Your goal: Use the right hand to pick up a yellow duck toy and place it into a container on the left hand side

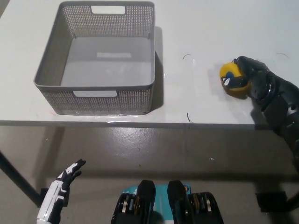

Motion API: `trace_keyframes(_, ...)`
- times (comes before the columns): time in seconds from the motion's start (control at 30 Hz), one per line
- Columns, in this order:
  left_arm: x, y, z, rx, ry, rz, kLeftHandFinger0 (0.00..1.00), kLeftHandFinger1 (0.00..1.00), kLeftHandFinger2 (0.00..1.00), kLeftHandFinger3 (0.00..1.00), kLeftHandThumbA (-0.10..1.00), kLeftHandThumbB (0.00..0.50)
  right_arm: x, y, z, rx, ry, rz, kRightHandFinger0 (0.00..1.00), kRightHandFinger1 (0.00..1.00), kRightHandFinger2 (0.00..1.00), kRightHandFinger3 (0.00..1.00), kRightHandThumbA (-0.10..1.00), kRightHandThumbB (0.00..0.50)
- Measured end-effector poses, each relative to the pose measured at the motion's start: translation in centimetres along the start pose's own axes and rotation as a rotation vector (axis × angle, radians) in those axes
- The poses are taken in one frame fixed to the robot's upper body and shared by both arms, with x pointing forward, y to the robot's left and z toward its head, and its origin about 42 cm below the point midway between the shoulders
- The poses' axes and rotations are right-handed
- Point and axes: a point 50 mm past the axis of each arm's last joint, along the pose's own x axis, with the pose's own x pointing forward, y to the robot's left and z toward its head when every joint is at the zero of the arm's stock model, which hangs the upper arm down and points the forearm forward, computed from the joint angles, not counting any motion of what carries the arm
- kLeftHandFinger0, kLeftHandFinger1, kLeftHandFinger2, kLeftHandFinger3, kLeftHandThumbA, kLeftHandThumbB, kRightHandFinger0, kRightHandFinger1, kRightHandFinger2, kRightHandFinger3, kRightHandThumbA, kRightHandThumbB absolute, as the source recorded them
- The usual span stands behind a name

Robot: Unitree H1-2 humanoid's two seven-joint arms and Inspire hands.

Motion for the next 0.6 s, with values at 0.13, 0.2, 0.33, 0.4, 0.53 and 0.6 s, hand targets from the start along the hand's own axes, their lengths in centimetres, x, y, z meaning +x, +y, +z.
trace_keyframes(0.13,0.6,0.0,0.2,0.000,-0.013,-0.001,1.00,1.00,1.00,1.00,1.00,0.248,0.0,0.1,-0.1,0.027,-0.014,-0.028,0.14,0.73,0.96,0.57,-0.10,0.217)
trace_keyframes(0.2,0.7,0.1,0.3,-0.002,-0.016,0.000,1.00,1.00,1.00,1.00,1.00,0.242,-0.1,0.3,-0.2,0.040,-0.021,-0.039,0.20,0.86,1.00,0.77,-0.10,0.200)
trace_keyframes(0.33,0.7,0.1,0.3,-0.003,-0.016,0.000,1.00,1.00,1.00,1.00,1.00,0.238,-0.1,0.5,-0.5,0.064,-0.030,-0.055,0.27,0.83,1.00,1.00,-0.10,0.182)
trace_keyframes(0.4,0.7,0.1,0.3,-0.004,-0.016,0.000,1.00,1.00,1.00,1.00,1.00,0.234,-0.2,0.7,-0.7,0.078,-0.034,-0.066,0.24,0.75,1.00,1.00,-0.10,0.185)
trace_keyframes(0.53,0.8,0.1,0.4,-0.004,-0.017,-0.002,1.00,1.00,1.00,1.00,1.00,0.220,-0.2,0.7,-1.1,0.106,-0.044,-0.098,0.16,0.68,0.99,1.00,-0.10,0.177)
trace_keyframes(0.6,0.8,0.1,0.4,-0.006,-0.017,-0.002,1.00,1.00,1.00,1.00,1.00,0.204,-0.3,0.3,-1.1,0.123,-0.057,-0.127,0.13,0.63,0.98,1.00,-0.10,0.151)
